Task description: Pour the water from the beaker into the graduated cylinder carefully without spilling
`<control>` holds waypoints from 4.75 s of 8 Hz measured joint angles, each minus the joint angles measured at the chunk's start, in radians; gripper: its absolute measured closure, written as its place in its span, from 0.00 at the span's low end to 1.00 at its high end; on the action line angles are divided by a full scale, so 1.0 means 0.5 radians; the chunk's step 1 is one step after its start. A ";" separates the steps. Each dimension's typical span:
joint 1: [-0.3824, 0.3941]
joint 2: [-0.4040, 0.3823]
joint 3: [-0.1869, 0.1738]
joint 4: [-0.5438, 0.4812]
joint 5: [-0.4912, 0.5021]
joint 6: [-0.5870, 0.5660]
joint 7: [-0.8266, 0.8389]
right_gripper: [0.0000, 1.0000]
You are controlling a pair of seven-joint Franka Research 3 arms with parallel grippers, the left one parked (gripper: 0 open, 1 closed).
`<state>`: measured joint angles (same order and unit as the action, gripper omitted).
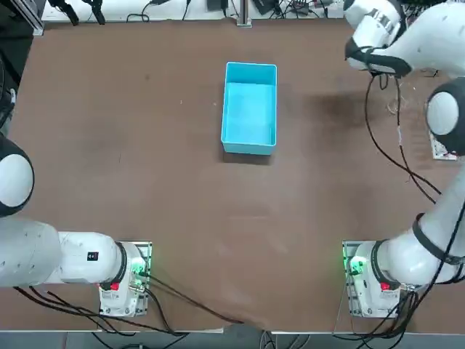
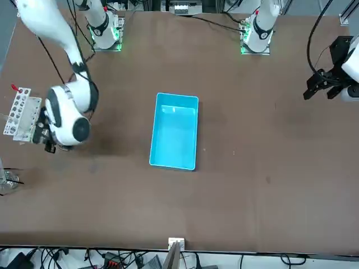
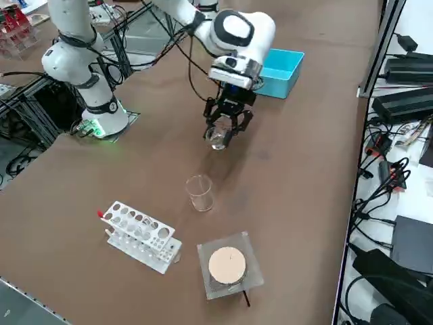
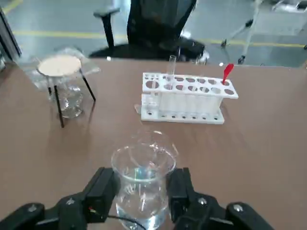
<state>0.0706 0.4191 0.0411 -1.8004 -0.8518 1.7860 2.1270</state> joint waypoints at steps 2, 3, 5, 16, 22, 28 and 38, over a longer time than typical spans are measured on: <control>-0.129 -0.111 0.002 -0.084 0.192 0.154 -0.252 0.39; -0.175 -0.126 0.004 -0.097 0.253 0.211 -0.323 0.39; -0.281 -0.126 0.004 -0.112 0.399 0.329 -0.504 0.39; -0.662 -0.127 0.006 -0.115 1.079 0.546 -1.172 0.39; -0.727 -0.127 0.007 -0.115 1.248 0.579 -1.286 0.39; -0.790 -0.131 0.007 -0.112 1.382 0.615 -1.445 0.39; -0.802 -0.131 0.007 -0.111 1.394 0.648 -1.479 0.39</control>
<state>-0.3303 0.3536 0.0448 -1.8560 -0.1547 2.1099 1.3873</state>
